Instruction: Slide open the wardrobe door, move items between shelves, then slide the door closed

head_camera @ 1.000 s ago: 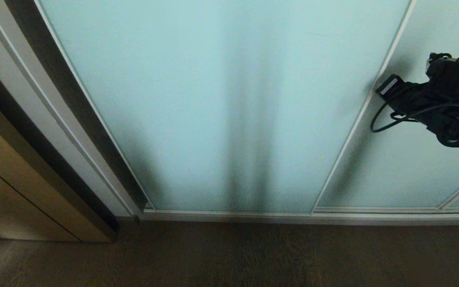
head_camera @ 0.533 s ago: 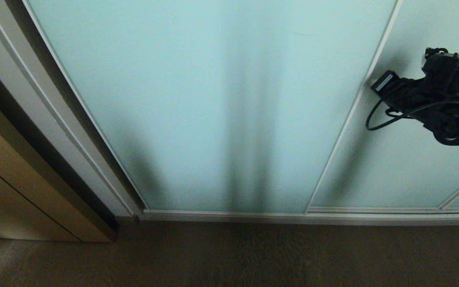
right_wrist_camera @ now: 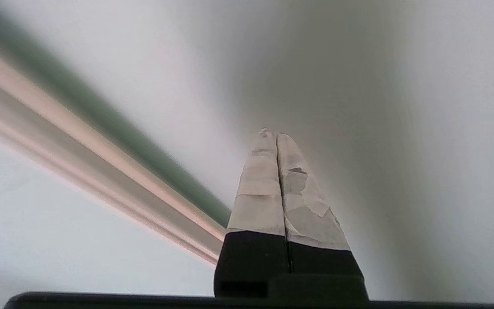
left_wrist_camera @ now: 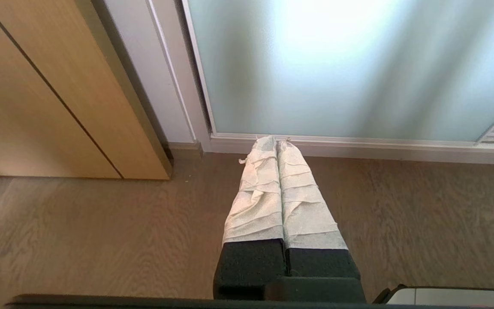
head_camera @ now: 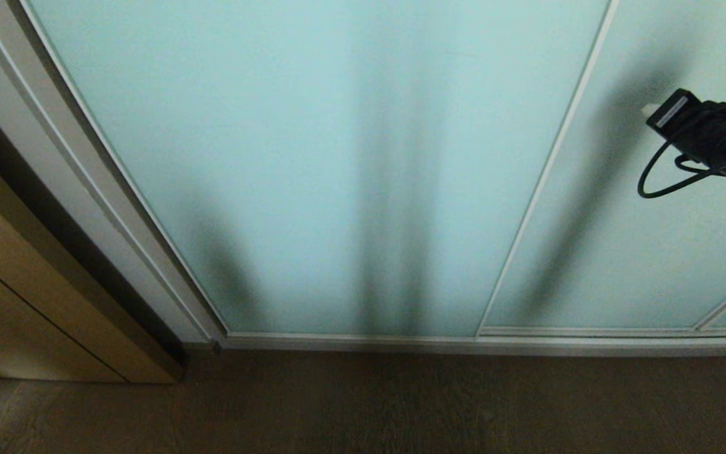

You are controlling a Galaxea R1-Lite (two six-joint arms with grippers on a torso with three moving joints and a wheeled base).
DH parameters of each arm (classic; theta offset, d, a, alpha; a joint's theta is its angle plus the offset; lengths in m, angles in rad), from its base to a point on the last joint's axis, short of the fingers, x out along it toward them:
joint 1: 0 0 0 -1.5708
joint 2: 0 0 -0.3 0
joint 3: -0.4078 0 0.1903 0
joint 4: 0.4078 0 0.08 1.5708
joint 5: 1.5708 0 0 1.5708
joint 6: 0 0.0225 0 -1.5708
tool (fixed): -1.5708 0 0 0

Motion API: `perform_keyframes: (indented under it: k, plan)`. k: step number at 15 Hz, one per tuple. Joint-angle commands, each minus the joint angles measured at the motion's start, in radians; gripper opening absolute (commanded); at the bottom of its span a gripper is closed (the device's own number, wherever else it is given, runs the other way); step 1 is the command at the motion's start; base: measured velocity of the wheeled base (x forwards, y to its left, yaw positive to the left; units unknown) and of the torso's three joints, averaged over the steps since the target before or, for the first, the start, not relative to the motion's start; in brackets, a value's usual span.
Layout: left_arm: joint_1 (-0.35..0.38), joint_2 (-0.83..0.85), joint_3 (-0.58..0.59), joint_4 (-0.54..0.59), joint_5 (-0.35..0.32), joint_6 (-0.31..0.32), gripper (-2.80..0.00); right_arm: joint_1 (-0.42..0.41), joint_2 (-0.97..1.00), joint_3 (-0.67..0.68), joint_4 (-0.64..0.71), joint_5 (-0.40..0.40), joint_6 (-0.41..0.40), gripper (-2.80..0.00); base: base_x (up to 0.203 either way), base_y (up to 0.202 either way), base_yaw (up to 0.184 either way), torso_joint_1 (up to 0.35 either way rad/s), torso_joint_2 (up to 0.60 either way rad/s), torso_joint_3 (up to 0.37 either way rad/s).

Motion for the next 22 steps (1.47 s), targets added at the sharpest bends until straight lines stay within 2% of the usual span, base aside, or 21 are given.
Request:
perform_keyframes:
  k: [1,4,6,8,10,13,15,17,18,22]
  plan:
    - [0.0,0.0,0.0,0.0,0.0,0.0,-2.8,-0.018,-0.19,0.086,0.002,0.005,-0.129,-2.8,0.0,0.0,0.0,0.0,0.0,0.0]
    - [0.0,0.001,0.0,0.0,0.0,-0.001,-2.8,-0.025,-0.447,0.264,0.009,0.016,-0.332,-2.8,0.0,0.0,0.0,0.0,0.0,0.0]
    - [0.0,0.001,0.0,0.0,0.0,-0.001,-2.8,-0.016,-0.638,0.481,0.012,0.02,-0.439,-2.8,0.0,0.0,0.0,0.0,0.0,0.0]
    - [0.0,0.001,0.0,0.0,0.0,0.001,-2.8,-0.004,-0.852,0.753,0.032,0.023,-0.513,-2.8,0.0,0.0,0.0,0.0,0.0,0.0]
    - [0.0,0.0,0.0,0.0,0.0,-0.001,-2.8,0.002,-1.083,0.951,0.096,0.023,-0.558,-2.8,0.0,0.0,0.0,0.0,0.0,0.0]
    - [0.0,0.001,0.0,0.0,0.0,0.0,-2.8,0.007,-1.404,1.091,0.316,0.023,-0.594,-2.8,0.0,0.0,0.0,0.0,0.0,0.0]
    - [0.0,0.0,0.0,0.0,0.0,-0.001,-2.8,0.008,-1.542,1.165,0.487,0.016,-0.6,-2.8,0.0,0.0,0.0,0.0,0.0,0.0]
    - [0.0,0.0,0.0,0.0,0.0,-0.001,-2.8,0.028,-1.562,1.263,0.57,0.007,-0.557,-2.8,0.0,0.0,0.0,0.0,0.0,0.0]
    - [0.0,0.0,0.0,0.0,0.0,-0.001,-2.8,0.052,-1.567,1.27,0.605,0.006,-0.523,-2.8,0.0,0.0,0.0,0.0,0.0,0.0]
    - [0.0,0.0,0.0,0.0,0.0,0.0,-2.8,0.11,-1.796,1.343,0.678,0.005,-0.523,-2.8,0.0,0.0,0.0,0.0,0.0,0.0]
